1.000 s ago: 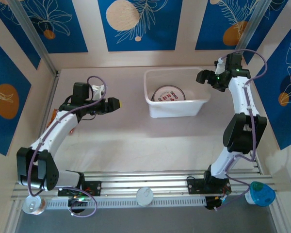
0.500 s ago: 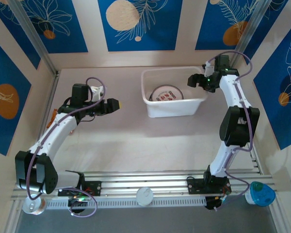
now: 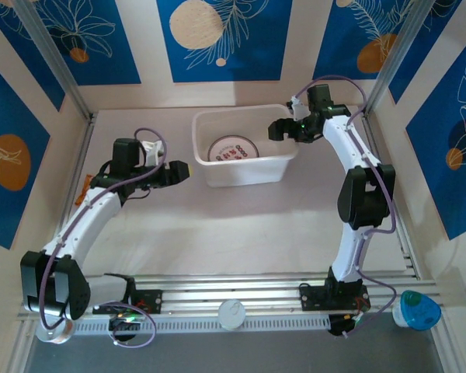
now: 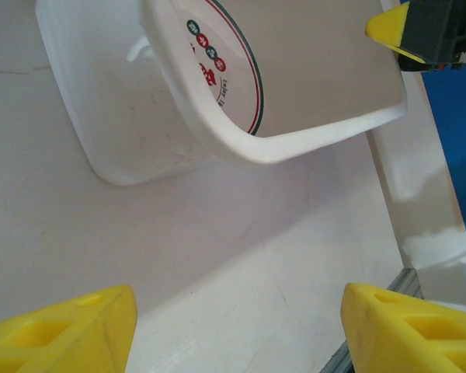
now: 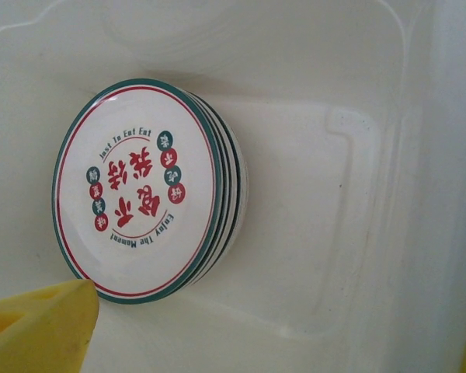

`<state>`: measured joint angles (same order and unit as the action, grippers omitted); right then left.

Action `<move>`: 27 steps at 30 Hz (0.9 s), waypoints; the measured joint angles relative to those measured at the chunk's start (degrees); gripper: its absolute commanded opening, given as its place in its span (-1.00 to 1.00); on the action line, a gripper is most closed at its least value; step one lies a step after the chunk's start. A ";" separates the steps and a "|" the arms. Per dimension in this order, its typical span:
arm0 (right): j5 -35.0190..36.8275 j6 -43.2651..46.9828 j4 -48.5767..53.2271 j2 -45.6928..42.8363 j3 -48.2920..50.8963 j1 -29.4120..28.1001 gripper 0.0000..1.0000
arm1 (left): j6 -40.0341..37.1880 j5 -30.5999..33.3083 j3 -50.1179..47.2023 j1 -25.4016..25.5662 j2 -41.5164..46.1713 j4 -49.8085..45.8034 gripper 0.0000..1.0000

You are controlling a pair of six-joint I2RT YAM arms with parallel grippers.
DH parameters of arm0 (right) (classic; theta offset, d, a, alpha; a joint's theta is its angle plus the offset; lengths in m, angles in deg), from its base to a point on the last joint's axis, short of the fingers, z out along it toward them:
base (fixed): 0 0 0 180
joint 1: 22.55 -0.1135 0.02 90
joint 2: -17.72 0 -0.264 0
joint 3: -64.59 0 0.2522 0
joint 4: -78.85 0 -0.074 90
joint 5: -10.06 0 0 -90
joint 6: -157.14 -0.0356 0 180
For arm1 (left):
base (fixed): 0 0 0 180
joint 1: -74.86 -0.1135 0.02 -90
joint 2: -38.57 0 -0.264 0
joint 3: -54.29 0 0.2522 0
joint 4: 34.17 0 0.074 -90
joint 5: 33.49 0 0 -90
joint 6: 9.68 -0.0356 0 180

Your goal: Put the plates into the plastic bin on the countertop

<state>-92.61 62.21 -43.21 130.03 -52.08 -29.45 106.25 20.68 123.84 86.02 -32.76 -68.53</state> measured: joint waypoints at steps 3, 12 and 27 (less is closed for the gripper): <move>0.46 -1.22 -0.22 -0.17 -0.11 -0.24 0.89 | -0.83 2.56 -0.02 -0.02 1.20 -0.09 0.40; 8.61 -5.05 -10.60 -20.26 15.67 0.09 0.98 | -1.66 9.25 -0.09 -0.35 3.58 1.73 0.49; 35.15 -12.26 -31.87 -59.54 72.65 2.45 0.98 | -8.68 36.44 -21.11 -0.55 10.91 17.33 0.99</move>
<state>-57.46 49.95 -75.08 70.49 20.57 -27.00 97.58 57.11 102.73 85.47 -21.85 -51.20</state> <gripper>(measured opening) 0.990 0.995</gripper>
